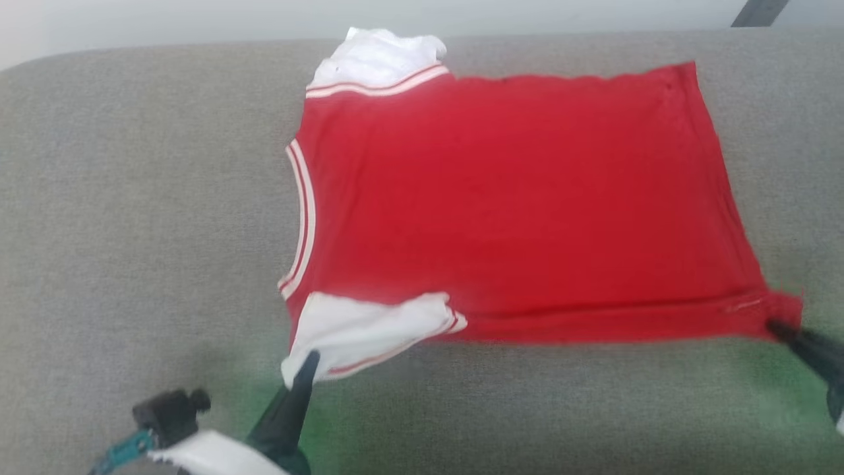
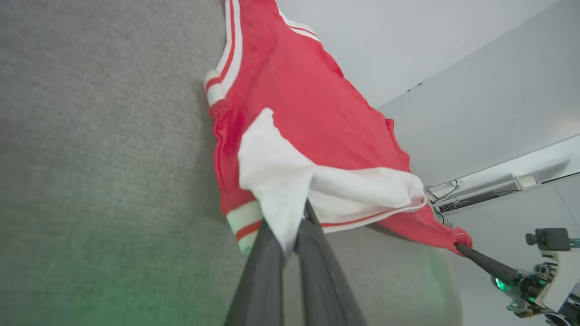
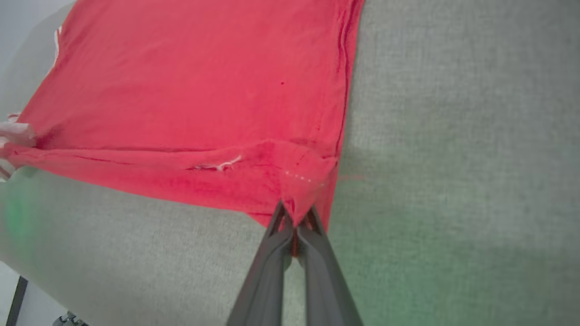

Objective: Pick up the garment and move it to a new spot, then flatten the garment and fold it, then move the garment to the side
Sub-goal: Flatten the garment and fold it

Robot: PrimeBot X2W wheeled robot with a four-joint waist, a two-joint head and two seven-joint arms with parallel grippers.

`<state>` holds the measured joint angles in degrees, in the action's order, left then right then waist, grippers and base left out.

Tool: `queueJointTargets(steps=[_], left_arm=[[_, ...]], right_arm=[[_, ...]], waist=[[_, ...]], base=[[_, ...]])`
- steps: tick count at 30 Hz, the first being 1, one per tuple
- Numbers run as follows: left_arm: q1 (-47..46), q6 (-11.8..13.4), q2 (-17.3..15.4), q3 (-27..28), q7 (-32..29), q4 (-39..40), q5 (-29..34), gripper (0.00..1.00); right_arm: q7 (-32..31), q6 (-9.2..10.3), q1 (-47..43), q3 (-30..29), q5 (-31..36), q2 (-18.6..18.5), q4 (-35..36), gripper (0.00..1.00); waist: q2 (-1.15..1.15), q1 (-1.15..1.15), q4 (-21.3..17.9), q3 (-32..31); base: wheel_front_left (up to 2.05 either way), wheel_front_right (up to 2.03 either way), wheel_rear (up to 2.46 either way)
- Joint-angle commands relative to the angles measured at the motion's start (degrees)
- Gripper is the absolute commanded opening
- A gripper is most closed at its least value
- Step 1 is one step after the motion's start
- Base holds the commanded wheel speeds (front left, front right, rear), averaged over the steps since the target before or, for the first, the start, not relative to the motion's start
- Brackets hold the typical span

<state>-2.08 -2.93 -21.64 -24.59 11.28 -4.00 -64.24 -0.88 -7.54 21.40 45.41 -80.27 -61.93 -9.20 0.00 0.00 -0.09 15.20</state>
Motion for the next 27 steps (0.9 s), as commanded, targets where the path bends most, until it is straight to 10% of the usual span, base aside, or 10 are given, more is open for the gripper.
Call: queueJointTargets(steps=[1,12,27], left_arm=[[2.49,1.54,-1.07,0.25,0.16,3.16,0.25,0.00],[-6.58,5.25,-3.91,-0.13,-6.97,11.05,2.31,0.00],[-30.22,0.02,1.85,0.69,-8.37,-15.53,1.77,0.00]], right_arm=[[0.81,0.10,-2.09,-0.41,-0.21,-0.99,1.78,0.00],[0.99,0.10,1.15,-5.91,1.83,2.19,2.26,0.00],[-2.17,0.09,18.02,-6.34,8.86,16.95,-14.50,0.00]], waist=[[0.00,0.00,-0.40,-0.01],[0.00,0.00,-1.49,0.83],[0.00,0.00,-3.52,7.15]], base=[[0.00,0.00,0.00],[0.00,0.00,0.00],[0.00,0.00,0.00]])
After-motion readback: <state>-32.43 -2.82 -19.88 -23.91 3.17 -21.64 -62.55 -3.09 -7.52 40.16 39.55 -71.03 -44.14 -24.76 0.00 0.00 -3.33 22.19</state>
